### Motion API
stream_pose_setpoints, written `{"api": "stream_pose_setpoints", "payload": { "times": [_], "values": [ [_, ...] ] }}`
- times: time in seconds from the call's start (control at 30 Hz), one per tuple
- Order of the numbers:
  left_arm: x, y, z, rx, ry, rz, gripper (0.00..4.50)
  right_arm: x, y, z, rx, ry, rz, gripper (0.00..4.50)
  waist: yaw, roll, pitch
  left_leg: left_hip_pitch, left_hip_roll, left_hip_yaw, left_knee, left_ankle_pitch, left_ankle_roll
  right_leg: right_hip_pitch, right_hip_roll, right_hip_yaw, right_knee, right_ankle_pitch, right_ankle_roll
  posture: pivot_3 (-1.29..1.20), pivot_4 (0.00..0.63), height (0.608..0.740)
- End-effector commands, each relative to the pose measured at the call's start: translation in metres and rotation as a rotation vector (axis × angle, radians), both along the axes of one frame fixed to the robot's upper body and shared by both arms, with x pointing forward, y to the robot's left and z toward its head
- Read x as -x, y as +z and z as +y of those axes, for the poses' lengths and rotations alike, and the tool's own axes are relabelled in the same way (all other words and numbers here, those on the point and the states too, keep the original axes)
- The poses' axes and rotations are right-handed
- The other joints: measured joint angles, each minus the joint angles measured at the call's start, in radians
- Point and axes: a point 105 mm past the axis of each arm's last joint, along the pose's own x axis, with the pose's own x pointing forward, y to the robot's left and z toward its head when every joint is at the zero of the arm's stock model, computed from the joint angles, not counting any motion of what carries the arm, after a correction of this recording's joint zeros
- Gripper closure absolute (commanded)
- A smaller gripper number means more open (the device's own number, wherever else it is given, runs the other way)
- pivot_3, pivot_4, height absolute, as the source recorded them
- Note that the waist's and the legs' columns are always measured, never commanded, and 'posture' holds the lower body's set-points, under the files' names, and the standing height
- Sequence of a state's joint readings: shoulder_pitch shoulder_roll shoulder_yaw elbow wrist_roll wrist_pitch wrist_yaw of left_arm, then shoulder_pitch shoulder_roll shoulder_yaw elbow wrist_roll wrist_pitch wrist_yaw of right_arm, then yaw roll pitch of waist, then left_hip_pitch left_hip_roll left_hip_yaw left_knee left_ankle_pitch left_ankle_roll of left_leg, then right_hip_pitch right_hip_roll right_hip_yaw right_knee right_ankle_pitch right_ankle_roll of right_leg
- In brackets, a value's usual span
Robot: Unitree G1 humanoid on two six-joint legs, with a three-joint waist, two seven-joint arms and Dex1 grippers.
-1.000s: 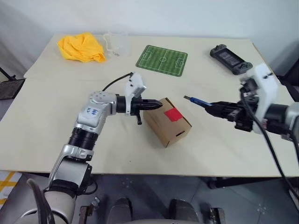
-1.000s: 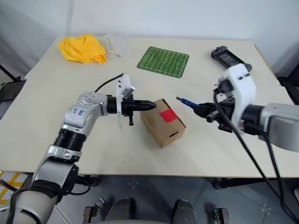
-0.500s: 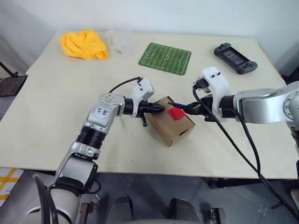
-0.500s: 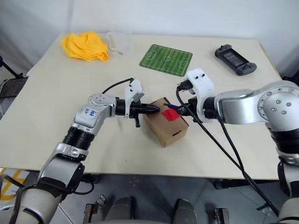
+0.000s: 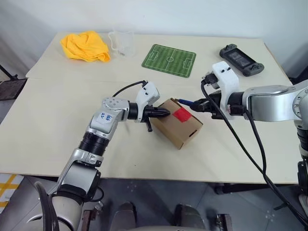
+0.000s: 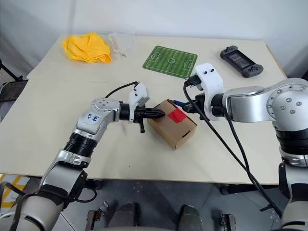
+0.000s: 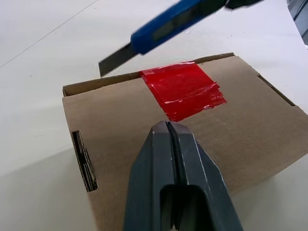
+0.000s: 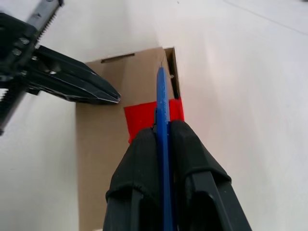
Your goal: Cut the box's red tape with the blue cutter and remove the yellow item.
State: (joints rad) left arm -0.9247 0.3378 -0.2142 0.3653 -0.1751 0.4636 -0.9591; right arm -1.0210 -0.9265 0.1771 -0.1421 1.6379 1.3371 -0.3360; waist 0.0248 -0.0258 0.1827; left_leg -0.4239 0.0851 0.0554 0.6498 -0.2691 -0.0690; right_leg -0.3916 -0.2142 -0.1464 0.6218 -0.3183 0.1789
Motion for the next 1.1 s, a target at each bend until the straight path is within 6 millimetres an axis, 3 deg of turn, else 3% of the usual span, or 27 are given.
{"api": "stream_pose_setpoints", "payload": {
  "times": [0.03, 0.37, 1.1],
  "values": [
    [0.001, 0.000, 0.000, -0.008, -0.004, -0.012, 4.50, -0.001, 0.019, -0.006, 0.003, -0.016, -0.087, 4.40, 0.000, 0.000, 0.000, 0.000, 0.000, 0.000, 0.000, 0.000, 0.000, 0.000, 0.000, 0.000, 0.000, 0.000, 0.000, 0.00, 0.150, 0.740],
    [0.003, 0.001, -0.002, -0.011, -0.020, -0.011, 4.50, -0.008, 0.007, -0.010, 0.065, 0.004, -0.116, 4.40, 0.000, 0.000, 0.000, 0.000, 0.000, 0.000, 0.000, 0.000, 0.000, 0.000, 0.000, 0.000, 0.000, 0.000, 0.000, 0.00, 0.150, 0.740],
    [0.002, 0.001, -0.003, -0.019, -0.027, -0.006, 4.50, -0.003, -0.013, -0.014, 0.093, 0.018, -0.061, 4.40, 0.000, 0.000, 0.000, 0.000, 0.000, 0.000, 0.000, 0.000, 0.000, 0.000, 0.000, 0.000, 0.001, 0.000, 0.000, 0.00, 0.150, 0.740]
  ]
}}
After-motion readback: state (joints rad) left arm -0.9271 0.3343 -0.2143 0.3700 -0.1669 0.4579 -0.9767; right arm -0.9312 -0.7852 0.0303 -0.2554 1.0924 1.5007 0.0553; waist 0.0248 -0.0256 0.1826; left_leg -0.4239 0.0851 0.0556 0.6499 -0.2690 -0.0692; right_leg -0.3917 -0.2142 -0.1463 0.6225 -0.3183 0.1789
